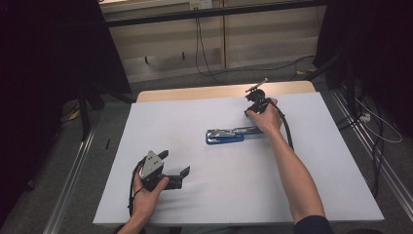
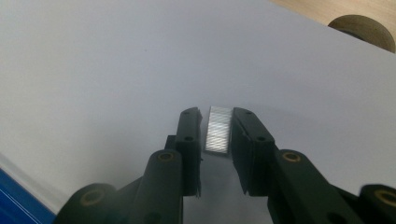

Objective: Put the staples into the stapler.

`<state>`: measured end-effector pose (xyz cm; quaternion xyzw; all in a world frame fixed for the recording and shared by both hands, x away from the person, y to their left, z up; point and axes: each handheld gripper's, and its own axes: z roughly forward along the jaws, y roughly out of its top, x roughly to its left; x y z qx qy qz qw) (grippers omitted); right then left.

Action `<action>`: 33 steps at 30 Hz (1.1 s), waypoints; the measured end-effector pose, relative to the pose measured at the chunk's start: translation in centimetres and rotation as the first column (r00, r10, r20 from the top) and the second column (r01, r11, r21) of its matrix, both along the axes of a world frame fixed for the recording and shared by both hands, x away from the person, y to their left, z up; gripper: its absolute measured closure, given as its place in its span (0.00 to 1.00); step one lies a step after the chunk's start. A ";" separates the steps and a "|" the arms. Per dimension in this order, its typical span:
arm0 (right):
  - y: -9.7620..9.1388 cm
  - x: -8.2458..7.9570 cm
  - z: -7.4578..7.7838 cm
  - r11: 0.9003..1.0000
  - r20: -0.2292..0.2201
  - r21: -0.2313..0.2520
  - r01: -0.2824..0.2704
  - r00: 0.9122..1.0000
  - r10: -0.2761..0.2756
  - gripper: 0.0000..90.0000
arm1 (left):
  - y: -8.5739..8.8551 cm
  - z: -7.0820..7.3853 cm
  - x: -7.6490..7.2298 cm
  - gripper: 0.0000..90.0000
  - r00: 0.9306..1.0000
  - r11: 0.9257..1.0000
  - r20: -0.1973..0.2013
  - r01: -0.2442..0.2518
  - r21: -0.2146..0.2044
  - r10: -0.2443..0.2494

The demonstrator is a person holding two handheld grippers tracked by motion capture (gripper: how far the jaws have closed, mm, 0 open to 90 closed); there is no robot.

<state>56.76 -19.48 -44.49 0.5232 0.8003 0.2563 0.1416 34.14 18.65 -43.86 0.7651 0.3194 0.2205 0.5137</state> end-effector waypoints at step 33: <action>-0.6 -0.6 1.1 0.999 0.011 0.005 -0.043 0.999 0.043 0.88 | 0.1 0.1 -0.1 0.04 1.000 1.000 0.000 0.014 -0.001 -0.014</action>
